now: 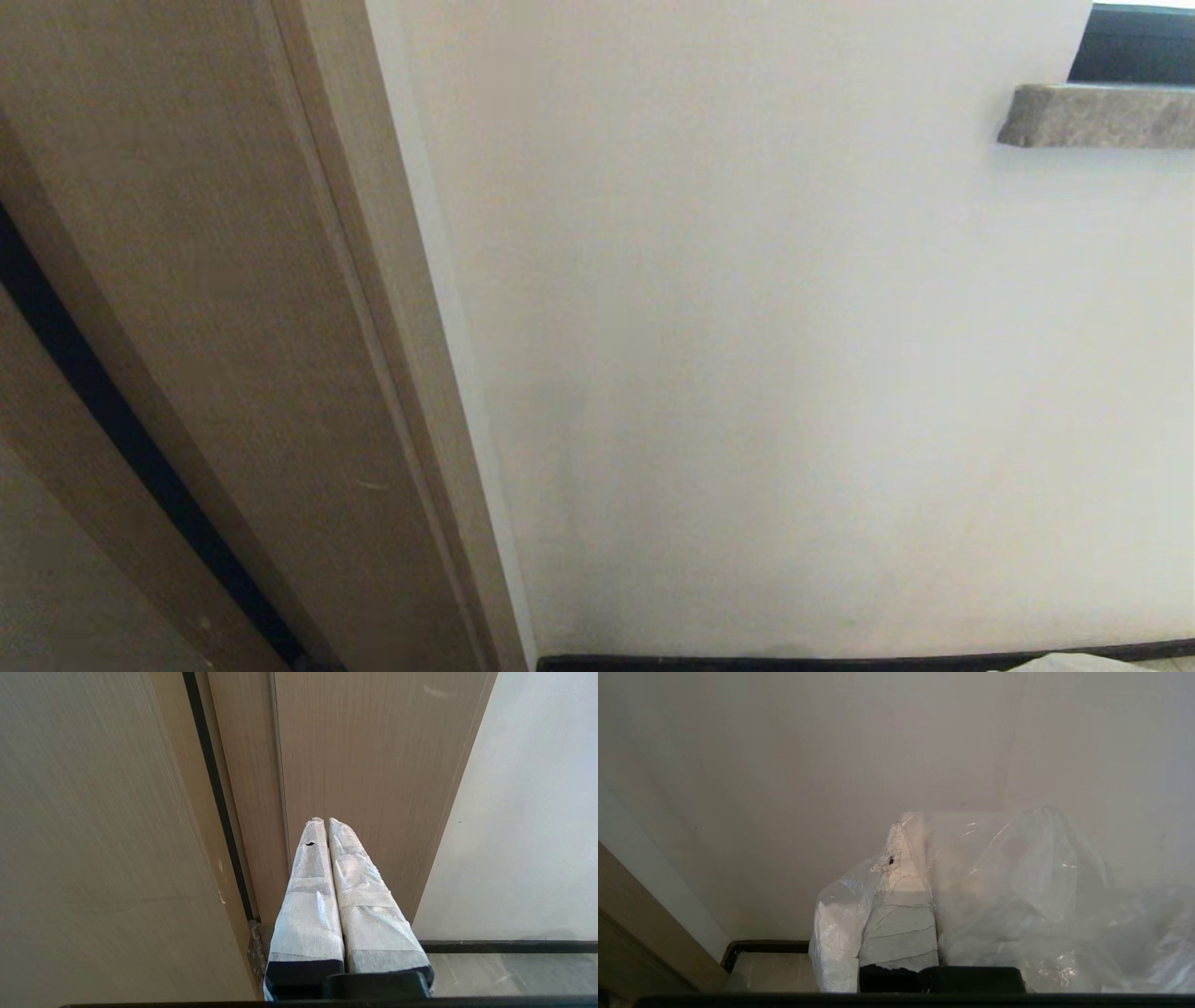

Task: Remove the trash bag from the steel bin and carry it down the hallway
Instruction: Put the trash bag at the door

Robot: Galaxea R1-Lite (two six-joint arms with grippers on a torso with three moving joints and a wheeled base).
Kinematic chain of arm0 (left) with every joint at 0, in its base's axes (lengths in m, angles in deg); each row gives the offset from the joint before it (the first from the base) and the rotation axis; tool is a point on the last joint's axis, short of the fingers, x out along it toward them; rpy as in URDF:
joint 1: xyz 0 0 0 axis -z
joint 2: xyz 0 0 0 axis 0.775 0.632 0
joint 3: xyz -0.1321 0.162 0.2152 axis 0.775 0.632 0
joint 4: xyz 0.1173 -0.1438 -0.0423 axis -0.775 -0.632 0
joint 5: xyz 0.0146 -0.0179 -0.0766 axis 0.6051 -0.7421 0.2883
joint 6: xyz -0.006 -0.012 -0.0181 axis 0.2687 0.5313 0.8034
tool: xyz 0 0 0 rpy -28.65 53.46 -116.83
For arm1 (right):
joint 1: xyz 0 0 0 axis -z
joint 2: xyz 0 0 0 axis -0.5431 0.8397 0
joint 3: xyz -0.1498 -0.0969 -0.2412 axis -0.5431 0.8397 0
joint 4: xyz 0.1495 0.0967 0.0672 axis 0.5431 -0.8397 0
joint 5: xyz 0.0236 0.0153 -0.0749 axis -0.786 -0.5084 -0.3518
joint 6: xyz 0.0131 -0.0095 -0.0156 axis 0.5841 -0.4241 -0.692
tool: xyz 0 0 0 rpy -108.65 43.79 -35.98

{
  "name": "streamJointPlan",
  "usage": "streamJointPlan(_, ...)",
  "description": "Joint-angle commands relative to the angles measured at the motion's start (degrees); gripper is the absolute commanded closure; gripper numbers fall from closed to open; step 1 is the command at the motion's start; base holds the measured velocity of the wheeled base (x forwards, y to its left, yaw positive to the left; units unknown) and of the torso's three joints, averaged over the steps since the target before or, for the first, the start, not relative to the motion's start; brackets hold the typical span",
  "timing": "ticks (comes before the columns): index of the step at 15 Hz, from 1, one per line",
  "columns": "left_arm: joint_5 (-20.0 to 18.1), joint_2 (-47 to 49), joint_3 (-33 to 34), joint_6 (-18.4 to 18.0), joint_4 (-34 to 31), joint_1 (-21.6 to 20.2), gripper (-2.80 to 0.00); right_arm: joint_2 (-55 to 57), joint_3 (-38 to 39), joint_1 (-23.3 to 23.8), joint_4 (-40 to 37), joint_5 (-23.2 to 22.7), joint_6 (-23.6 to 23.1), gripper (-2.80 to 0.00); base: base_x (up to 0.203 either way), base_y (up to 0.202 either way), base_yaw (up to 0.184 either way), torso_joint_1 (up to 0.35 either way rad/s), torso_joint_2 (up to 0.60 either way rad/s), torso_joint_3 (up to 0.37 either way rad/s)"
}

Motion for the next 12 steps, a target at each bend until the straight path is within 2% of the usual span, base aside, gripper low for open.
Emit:
streamJointPlan(1,0.0,0.0,0.2,0.0,0.0,0.0,0.0,0.0,0.1,0.0,0.0,0.0,0.1,0.0,0.0,0.0,0.0,0.0,0.0,0.0)
streamJointPlan(12,-0.1,0.0,0.1,-0.3,-0.1,0.0,0.0,0.0,0.1,0.0,-0.1,0.0,0.3,0.0,0.0,0.0,0.0,0.0,0.0,0.0)
